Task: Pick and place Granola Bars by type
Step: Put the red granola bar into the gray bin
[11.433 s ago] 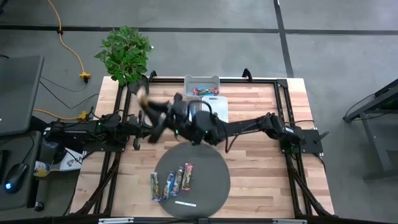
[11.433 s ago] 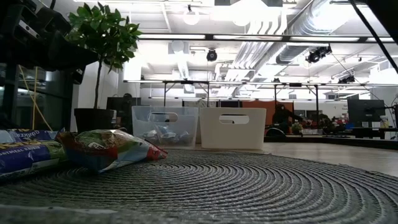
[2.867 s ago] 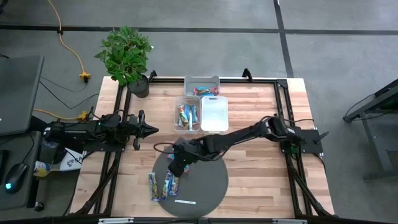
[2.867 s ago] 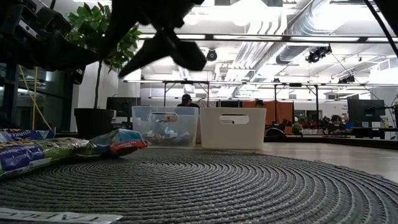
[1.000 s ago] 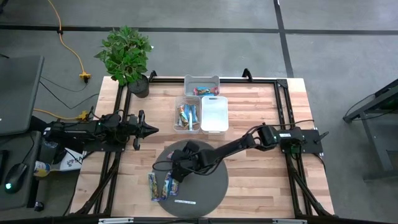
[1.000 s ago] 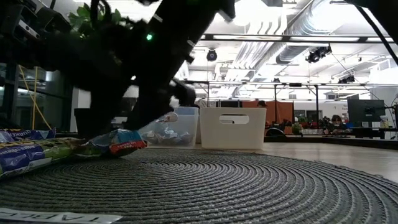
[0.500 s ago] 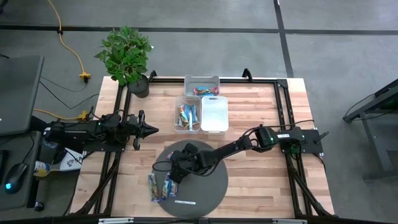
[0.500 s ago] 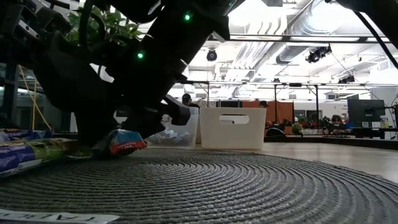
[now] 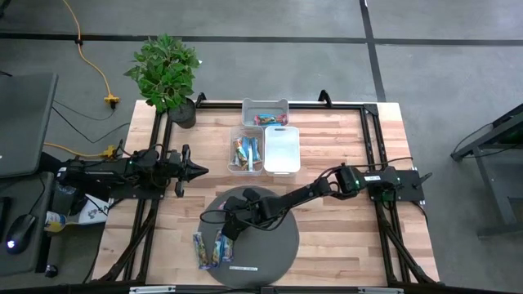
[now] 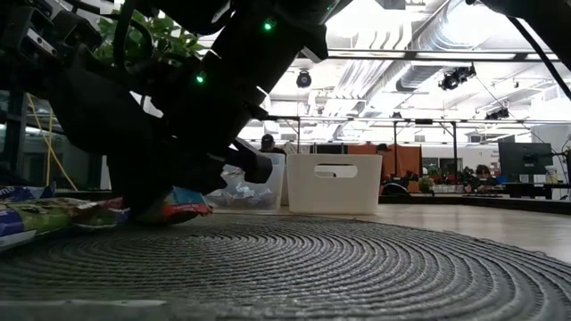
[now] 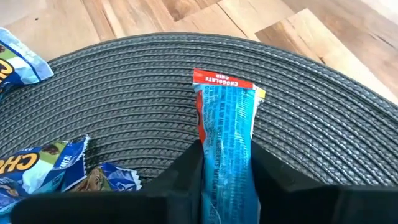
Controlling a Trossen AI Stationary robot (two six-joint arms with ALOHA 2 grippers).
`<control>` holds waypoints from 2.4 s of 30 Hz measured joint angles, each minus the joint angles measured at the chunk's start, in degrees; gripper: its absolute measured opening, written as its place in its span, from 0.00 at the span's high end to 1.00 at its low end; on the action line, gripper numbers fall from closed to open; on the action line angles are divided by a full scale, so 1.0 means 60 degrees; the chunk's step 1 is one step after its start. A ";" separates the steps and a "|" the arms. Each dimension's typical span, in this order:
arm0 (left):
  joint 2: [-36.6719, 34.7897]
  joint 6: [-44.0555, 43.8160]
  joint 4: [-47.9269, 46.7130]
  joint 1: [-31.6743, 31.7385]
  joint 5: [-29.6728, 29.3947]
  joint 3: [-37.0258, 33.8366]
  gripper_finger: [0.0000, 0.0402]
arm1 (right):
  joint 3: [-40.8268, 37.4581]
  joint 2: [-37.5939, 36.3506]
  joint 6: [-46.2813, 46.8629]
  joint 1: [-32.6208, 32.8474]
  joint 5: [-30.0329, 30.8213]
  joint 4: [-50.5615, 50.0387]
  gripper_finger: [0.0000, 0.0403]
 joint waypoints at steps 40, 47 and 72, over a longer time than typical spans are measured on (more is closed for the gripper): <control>-0.0001 -0.0001 0.0003 0.0000 0.0000 -0.0004 1.00 | -0.0036 -0.0702 -0.0837 -0.0080 0.0558 0.1121 0.85; 0.0000 0.0000 0.0003 -0.0003 0.0000 -0.0004 1.00 | -0.0033 -0.1554 -0.1520 -0.0080 0.1756 0.1159 0.85; -0.0001 0.0000 0.0006 -0.0001 0.0000 -0.0004 1.00 | -0.0015 -0.2991 -0.2903 -0.0479 0.5844 0.3964 0.85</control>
